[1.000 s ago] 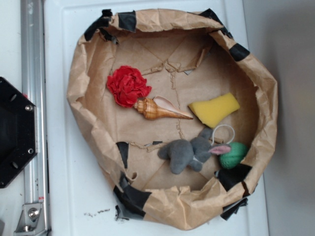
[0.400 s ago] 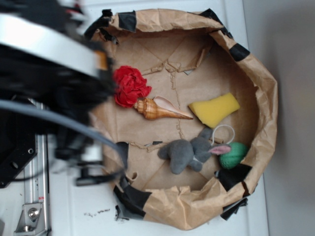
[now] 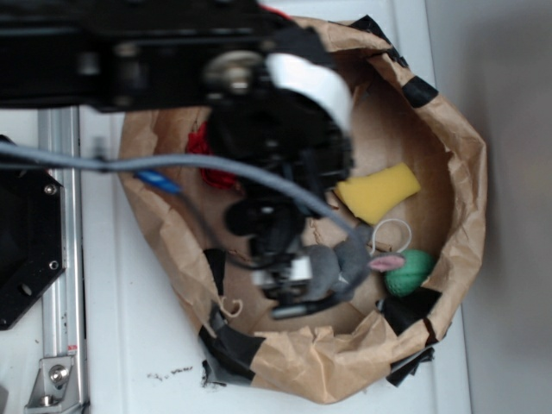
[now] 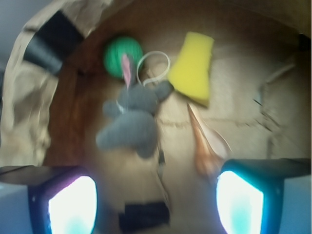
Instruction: Grab the gray animal.
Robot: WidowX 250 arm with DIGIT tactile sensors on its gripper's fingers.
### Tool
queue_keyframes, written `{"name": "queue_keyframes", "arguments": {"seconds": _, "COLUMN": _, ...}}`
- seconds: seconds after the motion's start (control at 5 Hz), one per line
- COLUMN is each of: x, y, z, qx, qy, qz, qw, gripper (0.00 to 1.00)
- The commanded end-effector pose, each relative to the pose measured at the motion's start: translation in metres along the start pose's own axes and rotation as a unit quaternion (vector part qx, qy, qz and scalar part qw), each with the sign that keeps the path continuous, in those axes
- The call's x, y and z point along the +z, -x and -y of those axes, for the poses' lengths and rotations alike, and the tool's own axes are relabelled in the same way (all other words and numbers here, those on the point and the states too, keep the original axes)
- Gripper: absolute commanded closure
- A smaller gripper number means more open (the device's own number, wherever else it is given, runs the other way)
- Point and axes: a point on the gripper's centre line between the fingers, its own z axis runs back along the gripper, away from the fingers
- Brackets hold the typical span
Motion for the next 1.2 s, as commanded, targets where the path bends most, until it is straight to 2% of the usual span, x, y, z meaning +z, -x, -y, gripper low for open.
{"name": "queue_keyframes", "arguments": {"seconds": 0.0, "x": -0.050, "y": -0.036, "z": 0.044, "qx": 0.005, "qy": -0.040, "qz": 0.027, "qw": 0.999, "gripper": 0.00}}
{"name": "queue_keyframes", "arguments": {"seconds": 0.2, "x": -0.078, "y": -0.035, "z": 0.052, "qx": -0.005, "qy": -0.045, "qz": 0.004, "qw": 0.999, "gripper": 1.00}}
{"name": "queue_keyframes", "arguments": {"seconds": 0.4, "x": -0.065, "y": -0.023, "z": 0.048, "qx": -0.010, "qy": -0.052, "qz": 0.011, "qw": 0.999, "gripper": 1.00}}
{"name": "queue_keyframes", "arguments": {"seconds": 0.6, "x": -0.033, "y": -0.022, "z": 0.044, "qx": -0.023, "qy": -0.043, "qz": 0.014, "qw": 0.999, "gripper": 1.00}}
{"name": "queue_keyframes", "arguments": {"seconds": 0.8, "x": 0.027, "y": -0.023, "z": 0.017, "qx": -0.008, "qy": -0.025, "qz": 0.064, "qw": 0.998, "gripper": 1.00}}
{"name": "queue_keyframes", "arguments": {"seconds": 1.0, "x": 0.082, "y": -0.023, "z": 0.008, "qx": -0.004, "qy": -0.038, "qz": 0.104, "qw": 0.994, "gripper": 1.00}}
